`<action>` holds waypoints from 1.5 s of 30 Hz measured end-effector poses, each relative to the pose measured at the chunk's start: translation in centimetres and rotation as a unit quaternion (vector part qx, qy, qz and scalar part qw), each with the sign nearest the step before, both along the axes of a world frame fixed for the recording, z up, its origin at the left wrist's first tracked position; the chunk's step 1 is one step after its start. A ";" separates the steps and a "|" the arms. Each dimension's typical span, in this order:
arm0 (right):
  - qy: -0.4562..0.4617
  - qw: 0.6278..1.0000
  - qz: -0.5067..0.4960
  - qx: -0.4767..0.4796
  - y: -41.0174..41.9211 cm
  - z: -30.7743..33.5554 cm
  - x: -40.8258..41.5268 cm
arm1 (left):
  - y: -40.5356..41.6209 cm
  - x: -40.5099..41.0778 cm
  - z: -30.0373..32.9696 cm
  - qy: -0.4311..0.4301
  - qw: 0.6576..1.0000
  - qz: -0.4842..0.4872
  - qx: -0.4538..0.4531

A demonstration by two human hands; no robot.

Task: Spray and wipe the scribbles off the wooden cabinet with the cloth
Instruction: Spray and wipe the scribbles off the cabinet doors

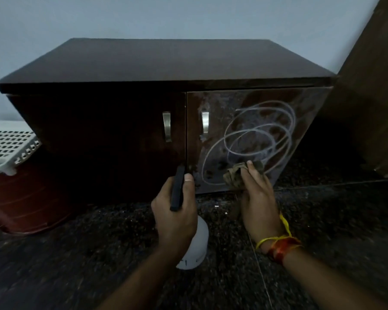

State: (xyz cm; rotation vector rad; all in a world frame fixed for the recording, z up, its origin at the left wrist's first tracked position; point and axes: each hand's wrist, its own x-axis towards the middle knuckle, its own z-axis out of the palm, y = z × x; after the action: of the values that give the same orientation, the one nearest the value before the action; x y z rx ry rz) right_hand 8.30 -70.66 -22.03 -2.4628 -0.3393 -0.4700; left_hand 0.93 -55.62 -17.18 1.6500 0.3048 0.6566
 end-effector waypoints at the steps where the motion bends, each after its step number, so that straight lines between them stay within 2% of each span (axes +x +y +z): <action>1: 0.002 1.000 -0.015 0.015 -0.3 -0.2 0.1 | -0.2 0.4 0.3 -0.005 1.000 -0.005 0.008; 8: -0.007 0.997 -0.053 0.056 -2.5 -0.3 0.6 | -1.7 2.9 2.0 -0.036 0.998 -0.031 0.041; 12: -0.053 0.991 -0.091 0.086 -3.4 2.2 1.6 | -2.6 3.3 1.8 -0.039 0.998 -0.029 0.037; 19: -0.095 0.978 -0.096 0.158 -4.2 5.6 3.3 | -4.1 3.9 1.2 -0.027 0.998 -0.029 0.046; 36: -0.087 0.972 -0.136 0.172 -7.6 6.2 2.4 | -8.1 4.6 2.0 -0.017 0.997 -0.077 0.026; 45: -0.075 0.969 -0.162 0.172 -9.6 5.5 1.7 | -9.5 4.1 -0.3 0.001 0.985 -0.134 0.112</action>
State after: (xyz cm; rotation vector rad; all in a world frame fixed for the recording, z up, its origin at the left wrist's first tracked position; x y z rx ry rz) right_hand 10.01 -80.30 -16.51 -2.1488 0.0869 -0.7851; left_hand 5.00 -65.12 -17.46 1.8644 0.0072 0.4982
